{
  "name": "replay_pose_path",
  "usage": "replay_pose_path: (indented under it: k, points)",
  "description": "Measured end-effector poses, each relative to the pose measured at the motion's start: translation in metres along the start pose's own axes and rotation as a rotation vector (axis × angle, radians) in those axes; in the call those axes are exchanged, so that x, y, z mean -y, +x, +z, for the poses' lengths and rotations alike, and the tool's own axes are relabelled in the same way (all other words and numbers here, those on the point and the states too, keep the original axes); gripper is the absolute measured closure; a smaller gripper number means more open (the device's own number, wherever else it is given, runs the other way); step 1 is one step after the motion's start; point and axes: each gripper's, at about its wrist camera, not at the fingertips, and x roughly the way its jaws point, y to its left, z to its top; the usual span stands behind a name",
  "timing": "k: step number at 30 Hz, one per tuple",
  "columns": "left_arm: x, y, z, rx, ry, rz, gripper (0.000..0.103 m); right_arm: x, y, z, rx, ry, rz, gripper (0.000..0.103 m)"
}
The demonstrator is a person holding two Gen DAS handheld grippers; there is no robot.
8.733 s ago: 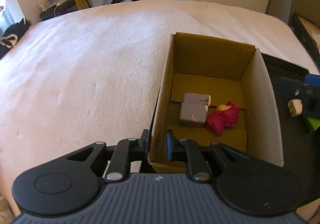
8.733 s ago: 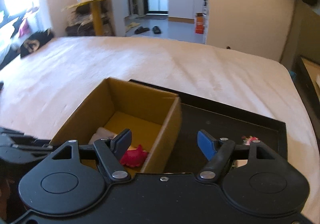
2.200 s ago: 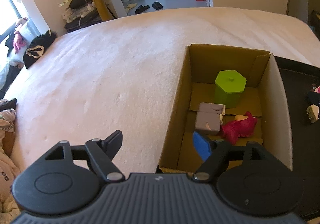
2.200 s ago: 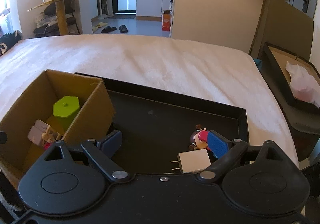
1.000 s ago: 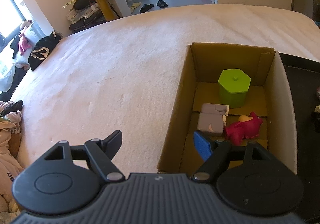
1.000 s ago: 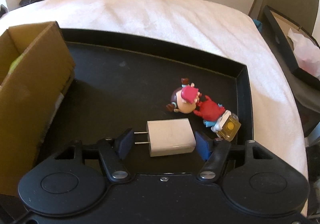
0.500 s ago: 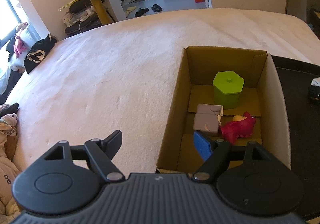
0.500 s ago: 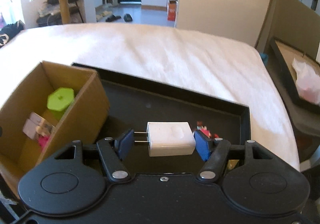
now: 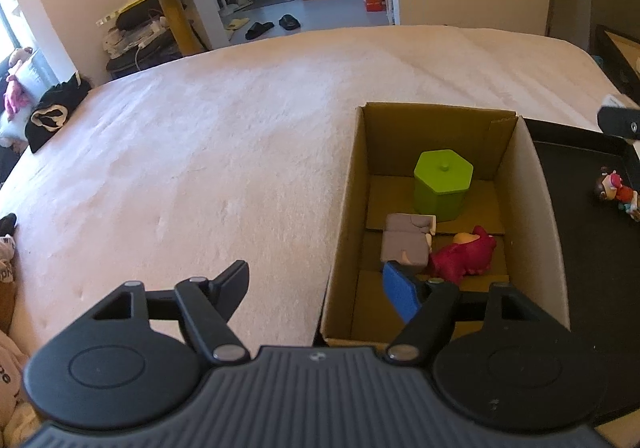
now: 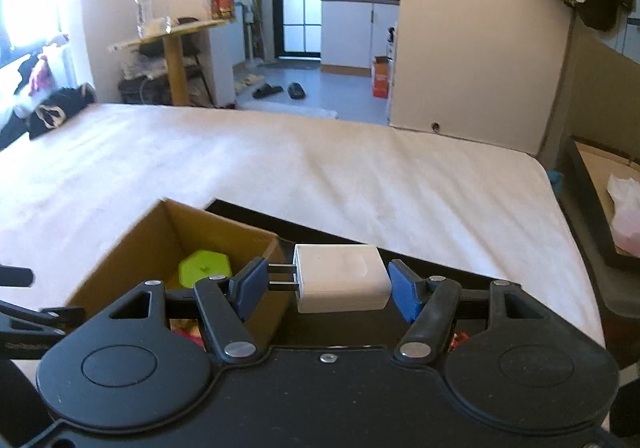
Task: Organize rigid objects
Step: 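Carry the white charger into the box and open the right gripper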
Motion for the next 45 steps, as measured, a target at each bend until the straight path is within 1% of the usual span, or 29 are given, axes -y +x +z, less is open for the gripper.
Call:
replay_pose_path:
  k: [3, 6, 8, 12, 17, 18, 20, 23, 27, 29, 33, 39, 43, 45]
  points:
    - [-0.006, 0.002, 0.001, -0.010, 0.001, -0.039, 0.031, -0.005, -0.001, 0.003, 0.021, -0.003, 0.018, 0.039]
    - [-0.008, 0.006, 0.001, -0.023, 0.009, -0.057, 0.036, -0.008, 0.001, 0.005, 0.023, 0.001, 0.029, 0.039]
    - [-0.012, 0.008, 0.003, -0.031, 0.007, -0.070, 0.043, -0.011, 0.001, 0.007, 0.029, 0.002, 0.035, 0.039]
    - [-0.018, 0.014, 0.004, -0.041, 0.008, -0.093, 0.048, -0.017, 0.001, 0.009, 0.037, 0.002, 0.051, 0.039]
    - [-0.023, 0.021, 0.002, -0.063, -0.009, -0.129, 0.064, -0.027, 0.004, 0.008, 0.032, -0.010, 0.066, 0.039]
    - [-0.023, 0.021, 0.002, -0.062, -0.008, -0.132, 0.065, -0.030, 0.005, 0.008, 0.031, -0.016, 0.073, 0.039]
    - [-0.023, 0.022, 0.001, -0.061, -0.002, -0.141, 0.071, -0.034, 0.005, 0.008, 0.030, -0.026, 0.083, 0.039]
    - [-0.022, 0.025, 0.001, -0.064, 0.000, -0.157, 0.078, -0.041, 0.008, 0.007, 0.021, -0.036, 0.108, 0.039]
    - [-0.023, 0.028, 0.000, -0.063, -0.007, -0.188, 0.085, -0.052, 0.016, 0.004, 0.002, -0.064, 0.126, 0.039]
    - [-0.022, 0.029, -0.001, -0.060, -0.002, -0.205, 0.091, -0.059, 0.020, 0.001, -0.010, -0.081, 0.129, 0.039]
    - [-0.021, 0.032, -0.003, -0.053, 0.002, -0.221, 0.094, -0.073, 0.028, -0.002, -0.026, -0.127, 0.119, 0.039]
    - [-0.028, 0.041, -0.005, -0.058, -0.008, -0.255, 0.094, -0.087, 0.039, -0.009, -0.037, -0.199, 0.068, 0.039]
    - [-0.032, 0.045, -0.005, -0.060, -0.023, -0.282, 0.094, -0.093, 0.044, -0.013, -0.033, -0.259, 0.000, 0.038]
    - [-0.032, 0.047, -0.005, -0.064, -0.027, -0.292, 0.094, -0.093, 0.044, -0.014, -0.025, -0.265, -0.003, 0.038]
